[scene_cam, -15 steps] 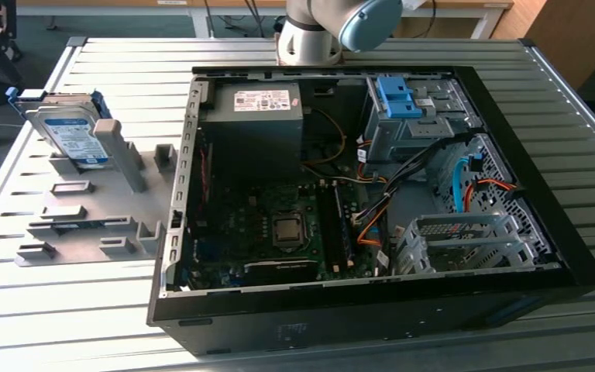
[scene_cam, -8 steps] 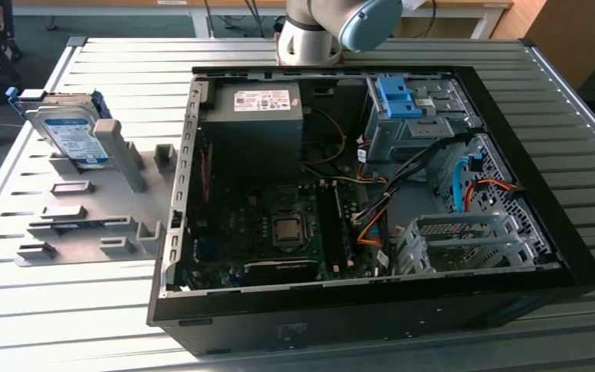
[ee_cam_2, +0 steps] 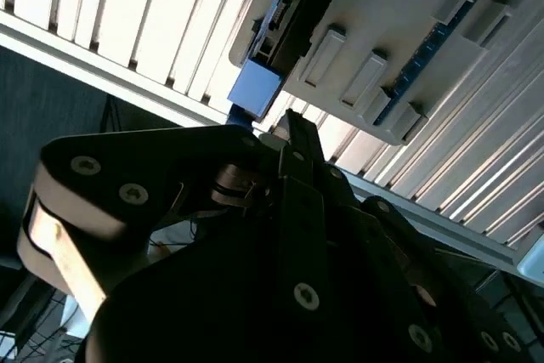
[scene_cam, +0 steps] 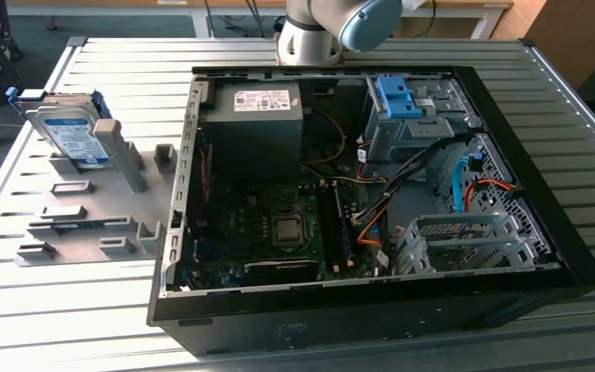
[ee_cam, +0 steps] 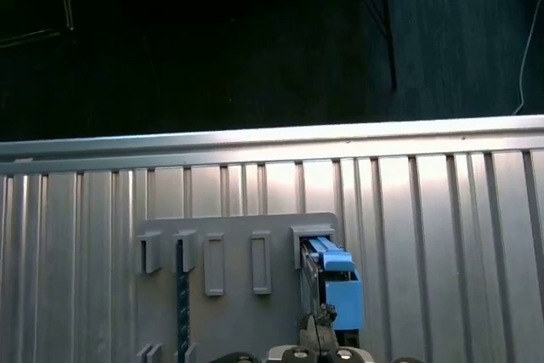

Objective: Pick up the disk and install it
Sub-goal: 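Pick up the disk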

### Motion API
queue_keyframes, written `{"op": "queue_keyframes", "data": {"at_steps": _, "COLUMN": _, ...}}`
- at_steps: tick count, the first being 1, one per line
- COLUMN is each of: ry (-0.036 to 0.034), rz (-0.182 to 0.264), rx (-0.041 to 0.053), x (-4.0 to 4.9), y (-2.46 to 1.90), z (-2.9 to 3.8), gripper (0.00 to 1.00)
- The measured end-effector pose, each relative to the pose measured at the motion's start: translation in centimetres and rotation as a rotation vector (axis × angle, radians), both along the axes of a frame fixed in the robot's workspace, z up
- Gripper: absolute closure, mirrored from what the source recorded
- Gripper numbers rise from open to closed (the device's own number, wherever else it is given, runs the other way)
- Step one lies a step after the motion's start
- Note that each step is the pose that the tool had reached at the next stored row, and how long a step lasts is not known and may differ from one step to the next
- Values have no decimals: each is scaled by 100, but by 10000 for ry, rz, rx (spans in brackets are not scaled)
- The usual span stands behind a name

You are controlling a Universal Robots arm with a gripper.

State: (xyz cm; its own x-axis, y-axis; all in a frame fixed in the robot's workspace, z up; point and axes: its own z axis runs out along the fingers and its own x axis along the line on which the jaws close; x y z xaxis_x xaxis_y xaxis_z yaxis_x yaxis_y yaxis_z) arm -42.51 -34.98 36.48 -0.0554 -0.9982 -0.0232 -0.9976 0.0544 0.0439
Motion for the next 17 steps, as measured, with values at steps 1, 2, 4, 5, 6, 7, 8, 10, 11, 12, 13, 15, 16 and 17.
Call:
{"op": "queue_keyframes", "data": {"at_steps": 1, "ry": 1, "rz": 178, "rx": 0, "x": 0, "y": 0, "z": 0, "gripper": 89}}
{"op": "queue_keyframes", "data": {"at_steps": 2, "ry": 1, "rz": 351, "rx": 0, "x": 0, "y": 0, "z": -1, "gripper": 89}}
{"op": "queue_keyframes", "data": {"at_steps": 4, "ry": 0, "rz": 641, "rx": 0, "x": 0, "y": 0, "z": -2, "gripper": 89}}
{"op": "queue_keyframes", "data": {"at_steps": 5, "ry": 0, "rz": 714, "rx": 0, "x": -1, "y": 0, "z": -2, "gripper": 89}}
{"op": "queue_keyframes", "data": {"at_steps": 6, "ry": -1, "rz": 727, "rx": 0, "x": 0, "y": 0, "z": -2, "gripper": 89}}
{"op": "queue_keyframes", "data": {"at_steps": 7, "ry": -1, "rz": 727, "rx": 0, "x": 0, "y": 0, "z": -2, "gripper": 89}}
{"op": "queue_keyframes", "data": {"at_steps": 8, "ry": -1, "rz": 730, "rx": 0, "x": 0, "y": 0, "z": -2, "gripper": 89}}
{"op": "queue_keyframes", "data": {"at_steps": 10, "ry": -1, "rz": 733, "rx": 0, "x": 0, "y": 0, "z": -2, "gripper": 89}}
{"op": "queue_keyframes", "data": {"at_steps": 11, "ry": -1, "rz": 733, "rx": 0, "x": 0, "y": 0, "z": -2, "gripper": 89}}
{"op": "queue_keyframes", "data": {"at_steps": 12, "ry": -1, "rz": 734, "rx": 0, "x": 0, "y": 0, "z": -2, "gripper": 89}}
{"op": "queue_keyframes", "data": {"at_steps": 13, "ry": -1, "rz": 734, "rx": 0, "x": 0, "y": 0, "z": -2, "gripper": 89}}
{"op": "queue_keyframes", "data": {"at_steps": 15, "ry": -1, "rz": 735, "rx": 0, "x": 0, "y": 0, "z": -2, "gripper": 89}}
{"op": "queue_keyframes", "data": {"at_steps": 16, "ry": -1, "rz": 735, "rx": 0, "x": 0, "y": 0, "z": -2, "gripper": 89}}
{"op": "queue_keyframes", "data": {"at_steps": 17, "ry": -1, "rz": 735, "rx": 0, "x": 0, "y": 0, "z": -2, "gripper": 89}}
